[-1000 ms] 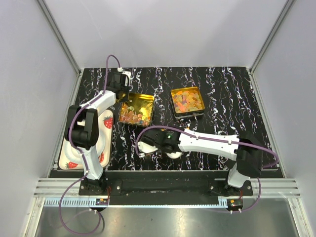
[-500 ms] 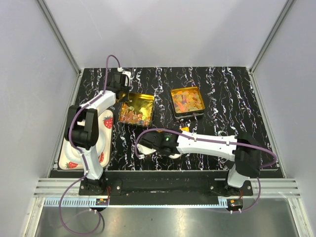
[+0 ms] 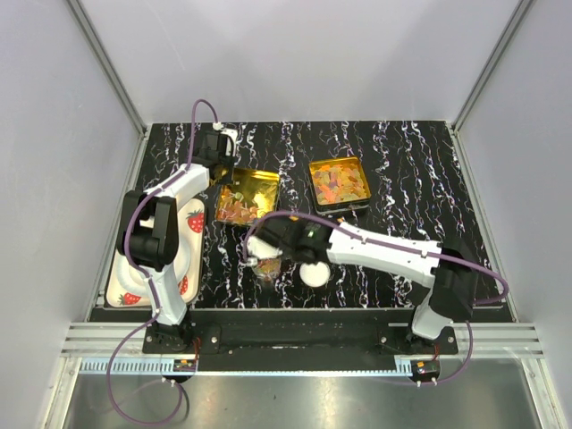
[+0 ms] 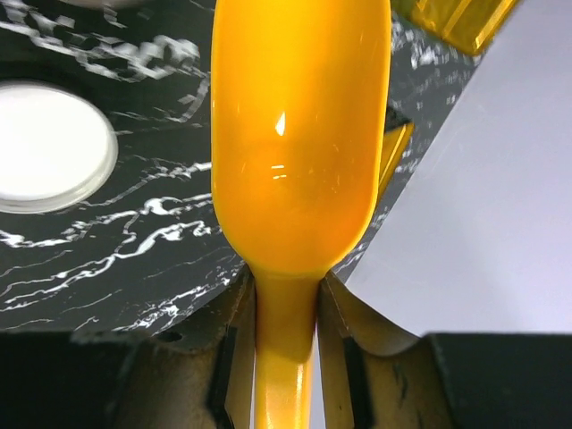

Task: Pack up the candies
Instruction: Place the fake candies in the packing bottle, then scoop the fake candies from the storage box.

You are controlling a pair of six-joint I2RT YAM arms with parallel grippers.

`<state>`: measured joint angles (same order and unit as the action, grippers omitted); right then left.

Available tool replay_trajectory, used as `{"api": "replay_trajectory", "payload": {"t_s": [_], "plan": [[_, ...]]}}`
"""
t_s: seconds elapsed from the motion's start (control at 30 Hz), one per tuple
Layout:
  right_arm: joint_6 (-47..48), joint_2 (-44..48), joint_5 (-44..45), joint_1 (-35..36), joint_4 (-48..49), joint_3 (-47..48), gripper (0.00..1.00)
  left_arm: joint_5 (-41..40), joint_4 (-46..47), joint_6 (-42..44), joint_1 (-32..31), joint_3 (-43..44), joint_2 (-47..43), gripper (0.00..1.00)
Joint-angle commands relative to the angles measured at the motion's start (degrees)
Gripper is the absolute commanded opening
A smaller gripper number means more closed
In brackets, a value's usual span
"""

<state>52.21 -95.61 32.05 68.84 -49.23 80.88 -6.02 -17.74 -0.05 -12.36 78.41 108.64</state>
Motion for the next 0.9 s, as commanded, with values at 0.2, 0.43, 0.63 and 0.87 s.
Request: {"api": "replay_trajectory", "payload": {"t_s": [0.2,0.43,0.63,0.87], "plan": [[-6.32,2.28,-8.58,-15.74,2.03,3.67,0.0,2.68,1.65,0.41,1.2,1.3,-0.8,0.0],[-10.28,-3.96,-10.69,-21.02,5.72,2.88,0.0,4.09,2.0,0.23,1.55,0.95,-1.41,0.0],[-13.7,-11.17,-10.96,-21.73,8.19,5.86,0.0,5.49,3.32,0.14,1.73,-0.27,-2.47,0.0],[-14.85,-15.74,-12.36,-21.91,9.5,9.47,0.0,5.67,4.03,0.23,2.08,-0.89,-3.08,0.0]]}}
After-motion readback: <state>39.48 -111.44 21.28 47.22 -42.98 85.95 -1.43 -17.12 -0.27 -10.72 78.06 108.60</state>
